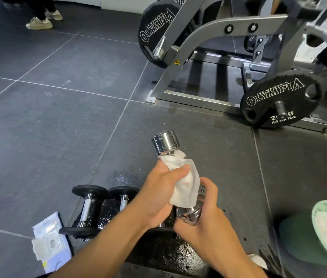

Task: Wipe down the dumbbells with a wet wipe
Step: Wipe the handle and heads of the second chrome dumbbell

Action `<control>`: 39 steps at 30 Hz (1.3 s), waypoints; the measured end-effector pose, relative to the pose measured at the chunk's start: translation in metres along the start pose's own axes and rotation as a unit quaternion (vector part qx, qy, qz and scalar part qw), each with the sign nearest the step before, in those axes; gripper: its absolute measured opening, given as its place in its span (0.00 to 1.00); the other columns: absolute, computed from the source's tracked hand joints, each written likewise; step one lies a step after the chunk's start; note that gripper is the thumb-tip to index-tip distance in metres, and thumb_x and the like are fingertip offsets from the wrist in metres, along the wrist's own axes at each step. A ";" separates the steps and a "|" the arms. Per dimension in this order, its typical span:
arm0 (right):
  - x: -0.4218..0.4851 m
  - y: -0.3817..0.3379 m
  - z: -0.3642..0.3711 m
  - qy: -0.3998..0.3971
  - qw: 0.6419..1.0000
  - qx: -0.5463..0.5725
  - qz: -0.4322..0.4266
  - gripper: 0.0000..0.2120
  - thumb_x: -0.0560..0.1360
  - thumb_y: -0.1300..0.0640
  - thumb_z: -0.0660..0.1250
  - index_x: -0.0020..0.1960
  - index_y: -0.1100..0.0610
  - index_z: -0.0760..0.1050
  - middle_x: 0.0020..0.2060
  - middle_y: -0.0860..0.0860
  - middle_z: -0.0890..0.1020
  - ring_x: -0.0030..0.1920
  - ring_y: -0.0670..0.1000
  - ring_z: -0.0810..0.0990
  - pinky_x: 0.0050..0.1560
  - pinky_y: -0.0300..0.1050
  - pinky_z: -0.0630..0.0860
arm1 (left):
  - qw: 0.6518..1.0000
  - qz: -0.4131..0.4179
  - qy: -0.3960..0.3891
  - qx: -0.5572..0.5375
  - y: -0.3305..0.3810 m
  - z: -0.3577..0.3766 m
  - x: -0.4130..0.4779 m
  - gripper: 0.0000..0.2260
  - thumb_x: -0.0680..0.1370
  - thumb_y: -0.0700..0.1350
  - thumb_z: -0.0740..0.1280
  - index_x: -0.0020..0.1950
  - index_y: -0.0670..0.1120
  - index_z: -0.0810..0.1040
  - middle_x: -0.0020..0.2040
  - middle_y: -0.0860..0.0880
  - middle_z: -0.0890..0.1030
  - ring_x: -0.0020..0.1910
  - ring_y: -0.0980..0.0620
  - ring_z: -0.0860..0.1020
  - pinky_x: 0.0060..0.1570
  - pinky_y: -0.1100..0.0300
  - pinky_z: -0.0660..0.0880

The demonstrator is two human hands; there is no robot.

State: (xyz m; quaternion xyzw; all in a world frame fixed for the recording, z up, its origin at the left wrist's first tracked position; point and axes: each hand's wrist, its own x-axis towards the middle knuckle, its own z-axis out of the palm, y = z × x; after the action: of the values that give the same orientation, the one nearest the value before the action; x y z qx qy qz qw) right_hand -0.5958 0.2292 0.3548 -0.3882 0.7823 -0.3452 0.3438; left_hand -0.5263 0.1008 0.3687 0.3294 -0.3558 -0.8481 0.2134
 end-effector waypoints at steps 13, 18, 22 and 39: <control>-0.002 -0.008 -0.006 -0.206 0.800 0.558 0.079 0.38 0.63 0.66 0.72 0.73 0.59 0.69 0.37 0.65 0.74 0.30 0.54 0.71 0.32 0.47 0.58 | 0.979 -0.080 -0.033 -0.184 0.005 -0.014 0.007 0.16 0.82 0.53 0.64 0.61 0.42 0.79 0.42 0.46 0.82 0.36 0.50 0.81 0.38 0.56 0.77; 0.002 -0.005 -0.007 -0.117 0.902 0.406 0.094 0.39 0.61 0.68 0.72 0.67 0.44 0.69 0.39 0.57 0.81 0.33 0.49 0.77 0.31 0.42 0.72 | 0.980 -0.059 -0.050 -0.185 -0.002 -0.014 0.004 0.22 0.85 0.52 0.56 0.73 0.42 0.76 0.57 0.41 0.84 0.47 0.46 0.83 0.52 0.50 0.75; 0.004 -0.008 -0.013 -0.049 0.959 0.276 0.038 0.37 0.70 0.76 0.72 0.66 0.44 0.64 0.46 0.56 0.78 0.34 0.44 0.77 0.35 0.38 0.75 | 0.985 -0.062 -0.080 -0.143 -0.002 -0.014 0.000 0.24 0.86 0.52 0.53 0.75 0.40 0.74 0.69 0.36 0.81 0.62 0.40 0.82 0.67 0.42 0.76; -0.003 0.001 -0.016 0.030 0.999 0.039 0.007 0.37 0.68 0.60 0.75 0.61 0.34 0.56 0.46 0.46 0.81 0.28 0.45 0.72 0.33 0.44 0.72 | 0.975 -0.038 0.028 -0.215 0.009 -0.037 0.012 0.22 0.85 0.49 0.54 0.70 0.36 0.75 0.61 0.33 0.84 0.53 0.38 0.86 0.53 0.45 0.84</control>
State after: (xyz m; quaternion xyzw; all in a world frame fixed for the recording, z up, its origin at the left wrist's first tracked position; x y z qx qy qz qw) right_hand -0.6078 0.2367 0.3630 -0.3587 0.7806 -0.3847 0.3375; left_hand -0.5072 0.0702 0.3509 0.3125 -0.1464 -0.9027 0.2569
